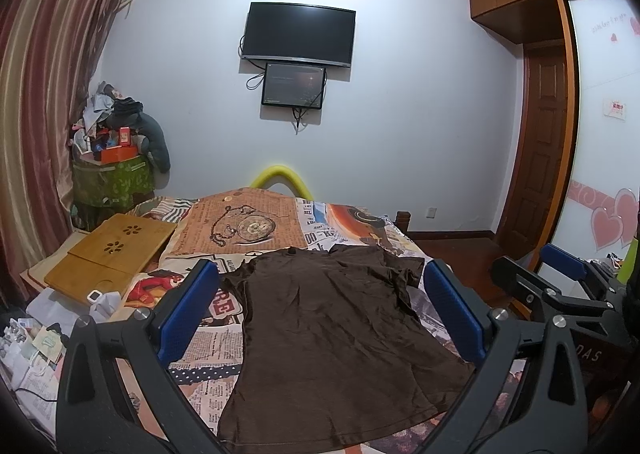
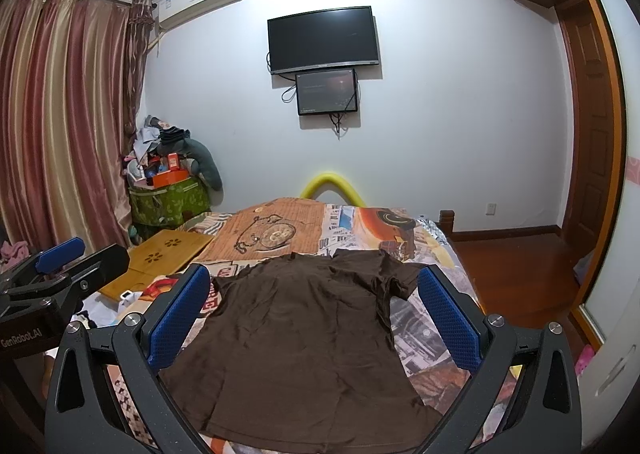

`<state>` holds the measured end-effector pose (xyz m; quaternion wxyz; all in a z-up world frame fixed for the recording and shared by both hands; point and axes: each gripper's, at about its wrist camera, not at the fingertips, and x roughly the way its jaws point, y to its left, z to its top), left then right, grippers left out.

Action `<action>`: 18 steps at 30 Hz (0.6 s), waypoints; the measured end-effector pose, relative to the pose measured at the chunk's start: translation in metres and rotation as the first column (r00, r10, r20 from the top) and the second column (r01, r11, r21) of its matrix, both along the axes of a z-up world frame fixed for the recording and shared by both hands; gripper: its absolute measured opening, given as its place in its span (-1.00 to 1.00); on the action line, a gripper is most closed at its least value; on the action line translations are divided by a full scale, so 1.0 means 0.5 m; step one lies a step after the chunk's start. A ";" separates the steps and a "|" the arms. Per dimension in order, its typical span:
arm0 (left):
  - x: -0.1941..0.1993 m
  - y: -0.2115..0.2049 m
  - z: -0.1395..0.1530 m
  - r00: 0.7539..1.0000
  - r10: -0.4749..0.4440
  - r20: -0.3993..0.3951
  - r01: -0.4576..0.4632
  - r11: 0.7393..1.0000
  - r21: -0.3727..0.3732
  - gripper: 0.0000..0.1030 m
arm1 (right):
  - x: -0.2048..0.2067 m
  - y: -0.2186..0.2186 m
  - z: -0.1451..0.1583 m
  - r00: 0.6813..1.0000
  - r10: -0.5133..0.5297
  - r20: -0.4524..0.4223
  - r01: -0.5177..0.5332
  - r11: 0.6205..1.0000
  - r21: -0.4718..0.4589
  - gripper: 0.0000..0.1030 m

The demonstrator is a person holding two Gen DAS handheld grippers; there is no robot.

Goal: Fold small clothes

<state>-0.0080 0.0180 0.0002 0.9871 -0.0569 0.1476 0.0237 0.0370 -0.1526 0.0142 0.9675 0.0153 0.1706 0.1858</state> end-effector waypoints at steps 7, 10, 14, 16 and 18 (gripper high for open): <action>0.001 -0.002 -0.001 1.000 0.001 -0.003 -0.001 1.000 0.001 1.00 | 0.002 -0.001 0.000 1.000 0.000 -0.001 0.000 1.000 0.002 1.00; 0.000 -0.004 -0.003 1.000 0.001 -0.002 -0.001 1.000 0.004 1.00 | 0.002 0.000 0.000 1.000 -0.001 -0.002 0.001 1.000 0.001 1.00; 0.003 -0.007 -0.006 1.000 0.002 -0.003 -0.002 1.000 0.005 1.00 | 0.003 -0.002 -0.002 1.000 -0.001 -0.002 0.001 1.000 0.002 1.00; 0.003 -0.007 -0.006 1.000 0.003 -0.002 -0.003 1.000 0.005 1.00 | 0.004 -0.002 -0.003 1.000 0.000 -0.003 0.000 1.000 0.002 1.00; 0.003 -0.007 -0.006 1.000 0.002 -0.003 -0.002 1.000 0.005 1.00 | 0.004 -0.003 -0.003 1.000 -0.001 -0.003 0.001 1.000 0.002 1.00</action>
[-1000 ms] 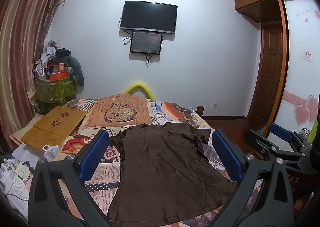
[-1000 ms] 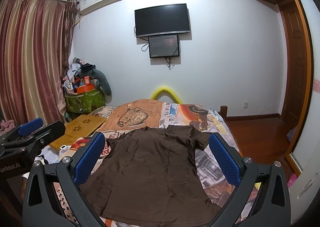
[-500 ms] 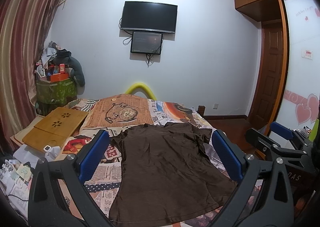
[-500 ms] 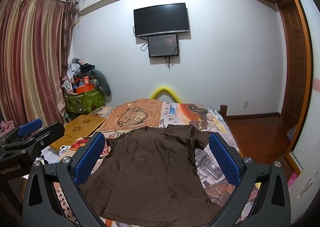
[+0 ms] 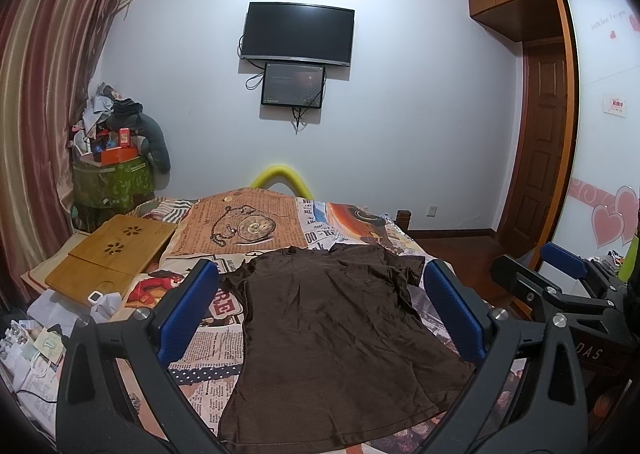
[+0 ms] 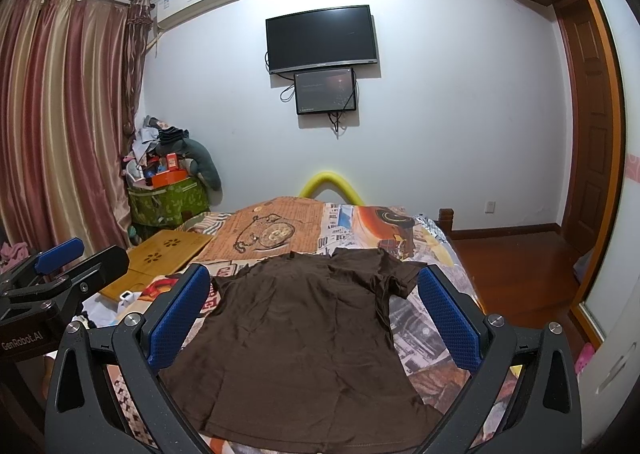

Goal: Fold small clothes

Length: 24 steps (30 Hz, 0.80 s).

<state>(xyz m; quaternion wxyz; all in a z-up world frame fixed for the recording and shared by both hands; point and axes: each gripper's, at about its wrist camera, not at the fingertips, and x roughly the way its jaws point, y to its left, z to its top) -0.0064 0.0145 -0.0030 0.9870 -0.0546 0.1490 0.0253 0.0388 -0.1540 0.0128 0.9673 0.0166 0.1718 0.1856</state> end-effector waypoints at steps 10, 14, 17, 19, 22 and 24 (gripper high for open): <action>0.000 0.000 -0.001 1.000 0.000 -0.001 0.000 1.000 0.000 1.00 | 0.002 0.000 -0.001 1.000 -0.001 -0.001 0.001 1.000 0.000 1.00; 0.009 0.001 -0.003 1.000 -0.013 -0.006 0.013 1.000 -0.003 1.00 | 0.013 -0.002 -0.006 1.000 -0.003 -0.003 0.003 1.000 -0.002 1.00; 0.035 0.012 -0.004 1.000 -0.019 -0.021 0.019 1.000 0.001 1.00 | 0.033 -0.007 -0.018 1.000 -0.021 -0.002 0.021 1.000 -0.020 1.00; 0.060 0.024 -0.009 0.999 -0.011 -0.034 0.011 1.000 0.008 1.00 | 0.056 -0.013 -0.030 0.999 -0.046 -0.017 0.046 0.998 -0.034 1.00; 0.108 0.049 -0.024 0.997 -0.001 -0.072 0.001 1.000 0.000 1.00 | 0.093 -0.022 -0.049 0.997 -0.070 -0.032 0.068 0.996 -0.049 1.00; 0.148 0.073 -0.038 0.993 0.003 -0.119 -0.003 1.000 -0.002 1.00 | 0.122 -0.026 -0.062 0.996 -0.070 -0.053 0.066 0.995 -0.073 1.00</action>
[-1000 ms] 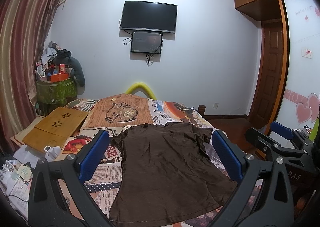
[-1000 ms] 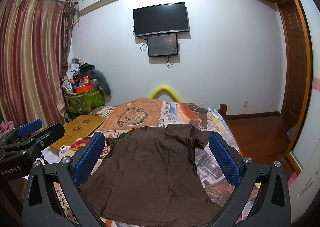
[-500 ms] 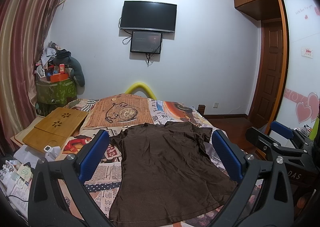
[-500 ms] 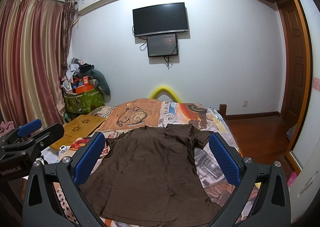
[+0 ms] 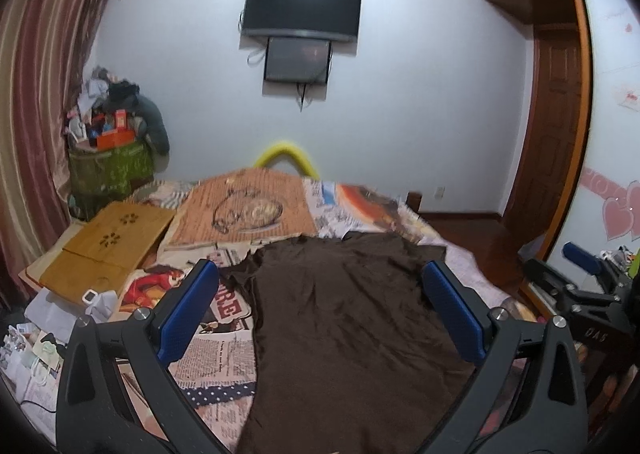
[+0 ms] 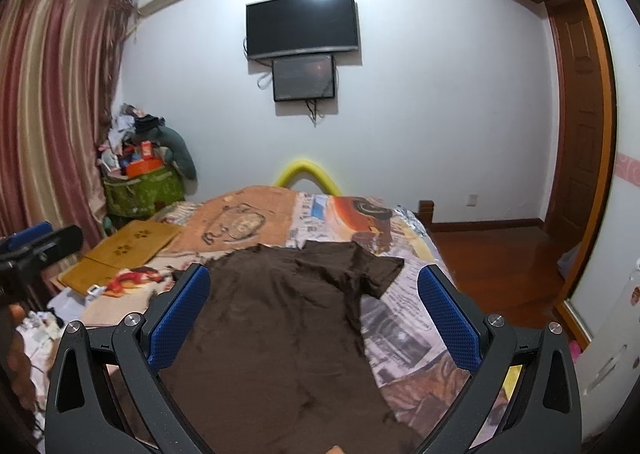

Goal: Fold small clothes
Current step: 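Grasp the shirt hem with the left gripper while the right gripper grasps the opposite hem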

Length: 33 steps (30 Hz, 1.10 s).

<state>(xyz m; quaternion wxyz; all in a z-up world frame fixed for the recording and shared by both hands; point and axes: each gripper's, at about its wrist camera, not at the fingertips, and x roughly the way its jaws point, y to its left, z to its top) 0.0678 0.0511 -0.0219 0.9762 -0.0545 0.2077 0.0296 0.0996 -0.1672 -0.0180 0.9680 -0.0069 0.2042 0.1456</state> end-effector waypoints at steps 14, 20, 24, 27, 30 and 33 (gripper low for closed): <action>0.257 0.183 -0.137 0.969 0.130 -0.211 -0.125 0.992 0.036 1.00 | 0.220 -0.038 -0.080 0.985 -0.030 -0.168 0.014 0.995 -0.100 0.91; 0.366 0.250 -0.219 0.937 0.117 -0.329 -0.119 0.993 0.013 1.00 | 0.317 -0.052 -0.129 0.954 -0.046 -0.298 0.026 0.997 -0.072 0.73; 0.422 0.287 -0.280 0.907 0.089 -0.411 -0.127 0.990 -0.067 0.93 | 0.356 -0.051 -0.156 0.934 -0.035 -0.354 0.016 0.998 -0.057 0.73; 0.455 0.305 -0.321 0.877 0.076 -0.474 -0.135 0.986 -0.093 0.72 | 0.377 -0.051 -0.177 0.919 -0.032 -0.393 0.017 0.999 -0.043 0.73; 0.485 0.323 -0.356 0.851 0.066 -0.521 -0.152 0.981 -0.124 0.50 | 0.407 -0.057 -0.193 0.901 -0.023 -0.434 0.023 1.000 -0.005 0.70; 0.501 0.338 -0.380 0.838 0.020 -0.545 -0.159 0.965 -0.208 0.41 | 0.427 -0.071 -0.204 0.886 -0.032 -0.463 0.052 0.998 0.030 0.68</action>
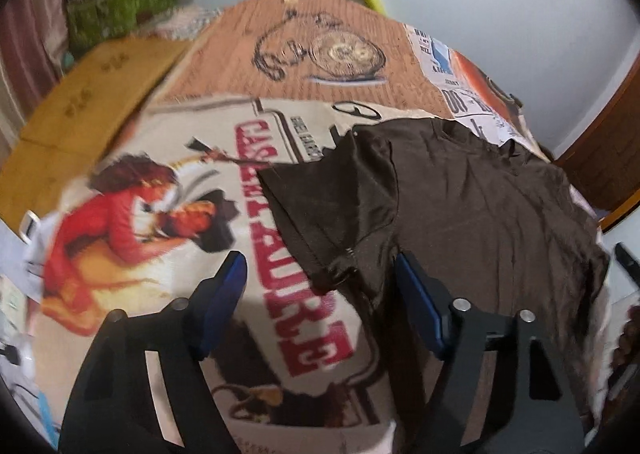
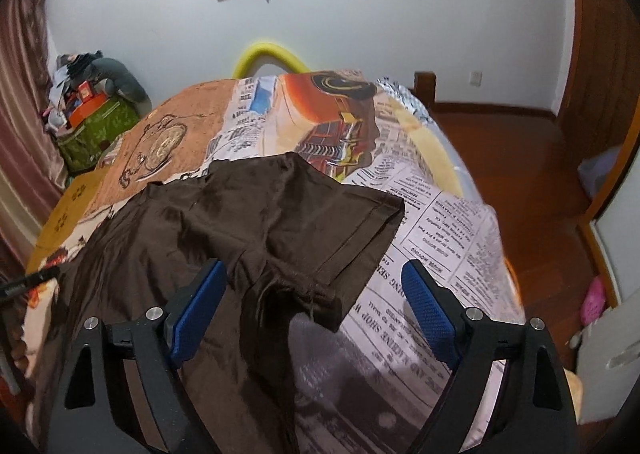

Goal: Fold small clothes

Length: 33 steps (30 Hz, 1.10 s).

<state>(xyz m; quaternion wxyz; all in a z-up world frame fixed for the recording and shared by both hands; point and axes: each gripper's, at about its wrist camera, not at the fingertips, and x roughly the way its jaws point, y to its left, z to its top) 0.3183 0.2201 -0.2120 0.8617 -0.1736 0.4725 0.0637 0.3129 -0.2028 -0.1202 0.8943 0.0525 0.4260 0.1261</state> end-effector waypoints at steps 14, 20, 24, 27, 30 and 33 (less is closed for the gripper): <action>0.049 0.001 -0.026 1.000 0.029 -0.012 -0.030 0.993 -0.113 -0.68 | 0.057 -0.001 -0.051 0.996 -0.009 -0.089 0.012 1.000 0.024 0.39; 0.043 -0.018 -0.009 1.000 0.006 0.018 -0.005 1.000 -0.011 -0.72 | 0.089 -0.020 -0.035 0.996 -0.064 -0.065 0.067 0.997 0.034 0.32; 0.035 -0.039 0.025 0.997 -0.021 0.072 0.016 0.998 0.066 -0.73 | 0.113 -0.046 -0.028 0.993 -0.101 -0.054 0.103 0.994 0.035 0.32; 0.025 -0.071 0.064 0.988 -0.072 0.135 0.051 0.988 0.148 -0.74 | 0.132 -0.039 -0.035 0.994 -0.093 -0.050 0.091 0.995 -0.030 0.32; 0.020 -0.110 0.097 0.972 -0.152 0.181 0.115 0.973 0.199 -0.74 | 0.145 -0.019 -0.041 0.996 -0.076 -0.040 0.072 0.994 -0.087 0.32; 0.020 -0.152 0.112 0.952 -0.235 0.195 0.191 0.957 0.219 -0.74 | 0.157 0.000 -0.046 0.998 -0.045 -0.041 0.040 0.993 -0.113 0.08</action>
